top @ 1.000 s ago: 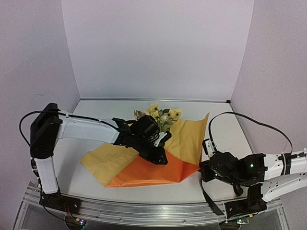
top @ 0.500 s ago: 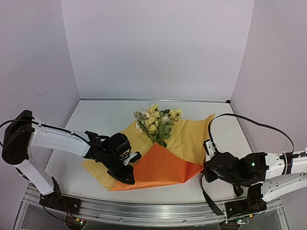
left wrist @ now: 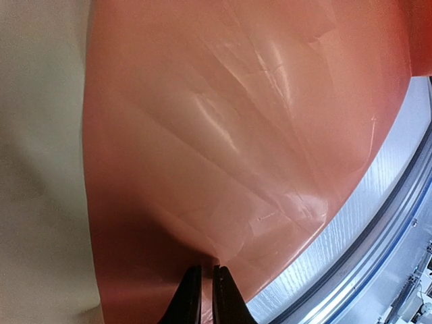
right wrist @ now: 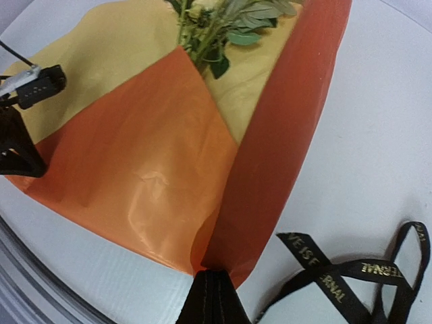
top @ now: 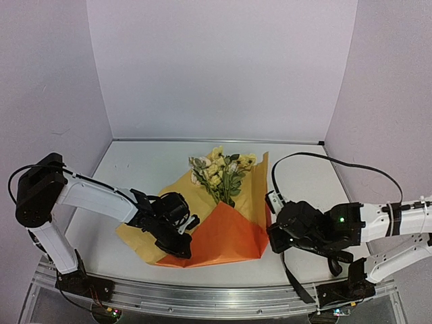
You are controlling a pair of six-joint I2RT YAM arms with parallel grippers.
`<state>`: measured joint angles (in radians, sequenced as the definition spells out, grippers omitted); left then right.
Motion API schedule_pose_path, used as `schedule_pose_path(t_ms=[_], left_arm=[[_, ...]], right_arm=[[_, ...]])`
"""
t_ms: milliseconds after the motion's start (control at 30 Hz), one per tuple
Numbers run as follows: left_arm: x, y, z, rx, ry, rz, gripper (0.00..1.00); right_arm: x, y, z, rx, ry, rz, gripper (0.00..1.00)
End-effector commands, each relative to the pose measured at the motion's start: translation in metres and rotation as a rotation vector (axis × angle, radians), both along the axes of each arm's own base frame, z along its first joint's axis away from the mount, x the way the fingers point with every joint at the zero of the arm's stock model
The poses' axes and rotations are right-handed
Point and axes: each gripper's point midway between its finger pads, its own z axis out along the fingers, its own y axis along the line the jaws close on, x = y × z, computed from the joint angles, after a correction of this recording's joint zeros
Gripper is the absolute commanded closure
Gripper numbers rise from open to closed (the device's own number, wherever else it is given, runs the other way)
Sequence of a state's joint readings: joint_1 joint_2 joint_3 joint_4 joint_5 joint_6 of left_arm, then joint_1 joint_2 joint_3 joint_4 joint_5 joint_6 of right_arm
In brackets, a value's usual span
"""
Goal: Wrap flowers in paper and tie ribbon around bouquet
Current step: Fold the one-fourth-folded wrapping paper at the center of the board.
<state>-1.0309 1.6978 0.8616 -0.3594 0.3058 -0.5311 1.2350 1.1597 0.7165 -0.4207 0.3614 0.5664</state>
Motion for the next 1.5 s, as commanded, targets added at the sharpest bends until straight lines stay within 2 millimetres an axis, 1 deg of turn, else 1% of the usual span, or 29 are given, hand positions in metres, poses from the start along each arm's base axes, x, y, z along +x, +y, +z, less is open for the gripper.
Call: schedule_pose_path(t_ms=[0,67,133,200,367,433,500,567,667,767,800,867,933,1000,1033,1100,1200,1267,1367,1467], left_arm=[[0.017,-0.007,0.005,-0.019,-0.055,0.046,0.91],[0.017,-0.007,0.006,-0.022,-0.055,0.049,0.91],[0.018,-0.006,0.007,-0.027,-0.059,0.055,0.91],[0.017,-0.005,0.008,-0.030,-0.059,0.058,0.91],[0.019,-0.005,0.013,-0.041,-0.071,0.059,0.91],[0.020,-0.006,0.014,-0.046,-0.072,0.057,0.91],[0.021,-0.006,0.016,-0.047,-0.075,0.058,0.91],[0.023,-0.005,0.018,-0.048,-0.078,0.060,0.91],[0.028,-0.004,0.025,-0.059,-0.084,0.069,0.89],[0.036,-0.004,0.036,-0.084,-0.084,0.084,0.87],[0.040,-0.005,0.043,-0.100,-0.086,0.091,0.86],[0.051,-0.008,0.058,-0.141,-0.093,0.113,0.83],[0.071,-0.005,0.073,-0.184,-0.100,0.169,0.77],[0.090,-0.005,0.086,-0.232,-0.100,0.211,0.75],[0.096,-0.006,0.091,-0.255,-0.090,0.222,0.75],[0.112,-0.009,0.105,-0.309,-0.086,0.231,0.75],[0.125,-0.017,0.118,-0.340,-0.099,0.214,0.75],[0.129,-0.020,0.119,-0.332,-0.103,0.193,0.75],[0.131,-0.025,0.115,-0.330,-0.088,0.165,0.75],[0.130,-0.029,0.116,-0.336,-0.079,0.138,0.75]], right_arm=[[-0.004,0.063,0.013,0.151,0.088,0.082,1.00],[-0.006,0.086,0.007,0.178,0.138,0.108,1.00],[-0.006,0.103,0.001,0.224,0.192,0.107,1.00],[0.001,0.118,-0.010,0.305,0.257,0.080,1.00],[0.027,0.154,-0.037,0.531,0.437,-0.013,1.00],[0.032,0.168,-0.046,0.587,0.504,-0.026,1.00],[0.034,0.176,-0.055,0.609,0.542,-0.038,1.00],[0.035,0.179,-0.065,0.614,0.562,-0.054,1.00],[0.035,0.176,-0.072,0.602,0.562,-0.067,1.00],[0.034,0.172,-0.075,0.592,0.558,-0.069,1.00],[0.034,0.171,-0.076,0.588,0.558,-0.071,1.00],[0.033,0.169,-0.080,0.580,0.562,-0.077,1.00],[0.032,0.169,-0.083,0.576,0.566,-0.079,1.00],[0.032,0.169,-0.085,0.572,0.570,-0.080,1.00],[0.032,0.169,-0.085,0.570,0.573,-0.078,0.99],[0.031,0.171,-0.086,0.568,0.582,-0.073,0.95],[0.030,0.174,-0.087,0.569,0.593,-0.067,0.88],[0.029,0.171,-0.088,0.564,0.593,-0.068,0.80],[0.028,0.169,-0.085,0.564,0.589,-0.055,0.69],[0.026,0.169,-0.075,0.577,0.585,-0.035,0.65]])
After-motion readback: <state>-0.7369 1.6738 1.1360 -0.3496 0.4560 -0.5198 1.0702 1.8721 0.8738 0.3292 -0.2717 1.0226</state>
